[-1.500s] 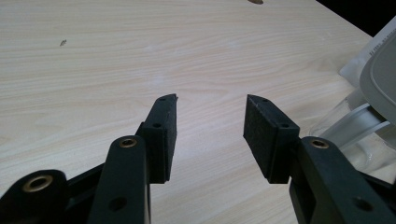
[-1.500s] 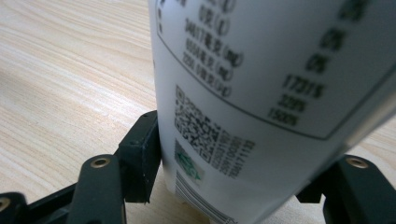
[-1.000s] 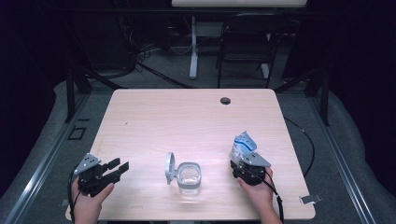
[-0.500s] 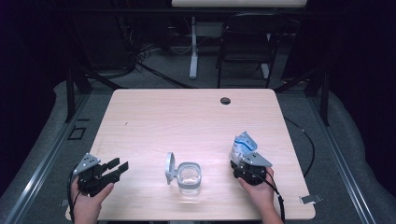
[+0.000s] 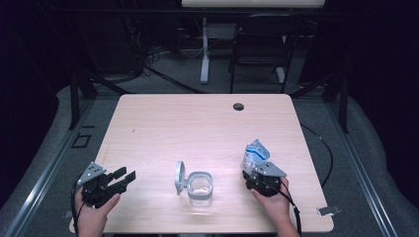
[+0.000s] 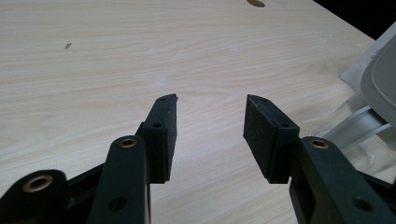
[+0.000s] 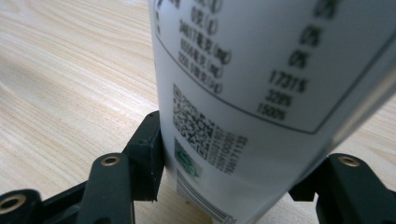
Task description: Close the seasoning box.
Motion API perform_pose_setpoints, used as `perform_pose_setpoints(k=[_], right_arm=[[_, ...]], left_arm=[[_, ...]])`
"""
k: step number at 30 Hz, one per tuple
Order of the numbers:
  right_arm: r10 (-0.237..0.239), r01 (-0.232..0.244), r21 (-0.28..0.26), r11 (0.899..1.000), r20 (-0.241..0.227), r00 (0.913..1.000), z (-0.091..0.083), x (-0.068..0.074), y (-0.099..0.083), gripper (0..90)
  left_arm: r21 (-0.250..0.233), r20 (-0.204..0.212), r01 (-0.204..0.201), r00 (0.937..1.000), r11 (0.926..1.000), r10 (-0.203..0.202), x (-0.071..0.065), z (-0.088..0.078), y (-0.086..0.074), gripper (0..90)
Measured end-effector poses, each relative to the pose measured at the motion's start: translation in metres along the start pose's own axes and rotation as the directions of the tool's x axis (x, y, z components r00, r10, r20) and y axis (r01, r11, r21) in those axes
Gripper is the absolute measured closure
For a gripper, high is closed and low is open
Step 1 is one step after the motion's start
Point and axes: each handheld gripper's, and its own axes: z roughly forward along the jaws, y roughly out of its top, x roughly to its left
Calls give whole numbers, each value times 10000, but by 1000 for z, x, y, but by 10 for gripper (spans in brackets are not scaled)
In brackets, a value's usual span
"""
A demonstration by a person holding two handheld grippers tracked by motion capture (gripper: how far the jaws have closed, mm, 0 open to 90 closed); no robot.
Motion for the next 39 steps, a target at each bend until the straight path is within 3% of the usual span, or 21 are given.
perform_pose_setpoints(k=[6, 15, 39], right_arm=[[-31, 32, -211, 9998, 48, 10000, -2, 1, 2, 417], [-460, 468, -375, 9982, 205, 9987, -11, 5, 9, 416], [-1416, 1401, -622, 9882, -201, 9897, -26, 21, 22, 416]], left_arm=[[-29, -19, 0, 10000, 10000, 0, 0, 0, 0, 549], [46, 1, -36, 10000, 10000, 36, 0, -1, 1, 549], [44, -2, 51, 10000, 10000, -51, 1, -1, 0, 548]])
